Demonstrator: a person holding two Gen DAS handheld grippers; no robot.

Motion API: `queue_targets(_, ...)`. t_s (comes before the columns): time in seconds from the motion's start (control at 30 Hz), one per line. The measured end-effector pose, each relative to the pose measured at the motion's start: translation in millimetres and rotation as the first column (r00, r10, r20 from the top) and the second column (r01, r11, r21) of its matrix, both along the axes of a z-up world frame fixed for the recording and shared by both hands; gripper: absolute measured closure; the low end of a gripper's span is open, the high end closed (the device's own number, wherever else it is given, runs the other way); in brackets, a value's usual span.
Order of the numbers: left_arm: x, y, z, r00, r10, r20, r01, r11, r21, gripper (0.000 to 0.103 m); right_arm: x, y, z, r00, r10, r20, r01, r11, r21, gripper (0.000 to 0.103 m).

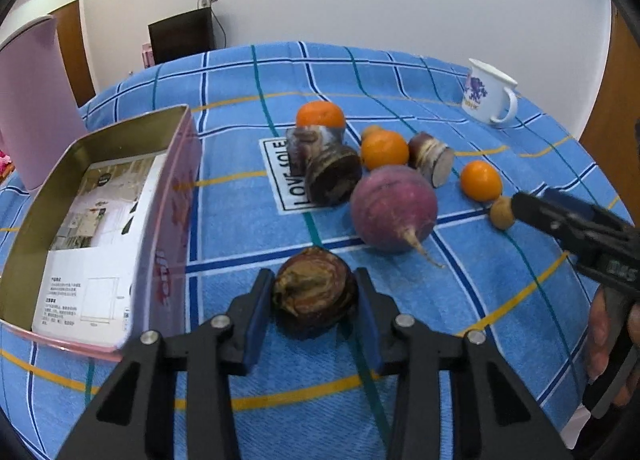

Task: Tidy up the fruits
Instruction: 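Close the left tool on the brown bulb while the right tool grasps the yellow fruit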

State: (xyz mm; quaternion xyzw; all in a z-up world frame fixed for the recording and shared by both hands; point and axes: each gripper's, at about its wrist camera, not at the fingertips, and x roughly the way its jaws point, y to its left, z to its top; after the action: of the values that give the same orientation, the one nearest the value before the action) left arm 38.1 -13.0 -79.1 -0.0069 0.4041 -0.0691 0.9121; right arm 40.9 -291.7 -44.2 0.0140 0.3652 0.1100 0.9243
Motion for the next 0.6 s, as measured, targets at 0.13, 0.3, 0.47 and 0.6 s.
queue_targets(0.13,-3.3,2.5,3.2,1.0,0.003,0.021,-0.003,1.0,-0.013,0.062,8.0,8.7,-9.4,0.998,0.028,-0.062,-0.03,0.999,-0.031,0.03)
queue_targets(0.3,-4.6,6.1,4.8,1.0,-0.002,0.029,0.004,0.999,-0.04,0.062,16.5,13.6,-17.6,0.992,0.035,-0.125,-0.041,0.998,-0.049,0.042)
queue_targets(0.47,-5.9,2.3,6.7,0.999,-0.015,0.043,0.016,0.999,-0.029,0.062,23.8,14.5,-18.0,0.99,0.024,-0.137,-0.032,0.998,-0.052,0.065)
queue_targets(0.6,-5.1,4.0,6.8,0.999,-0.012,0.043,0.013,0.999,-0.039,0.062,23.1,17.1,-17.6,0.991,0.026,-0.132,-0.035,0.997,-0.069,0.074)
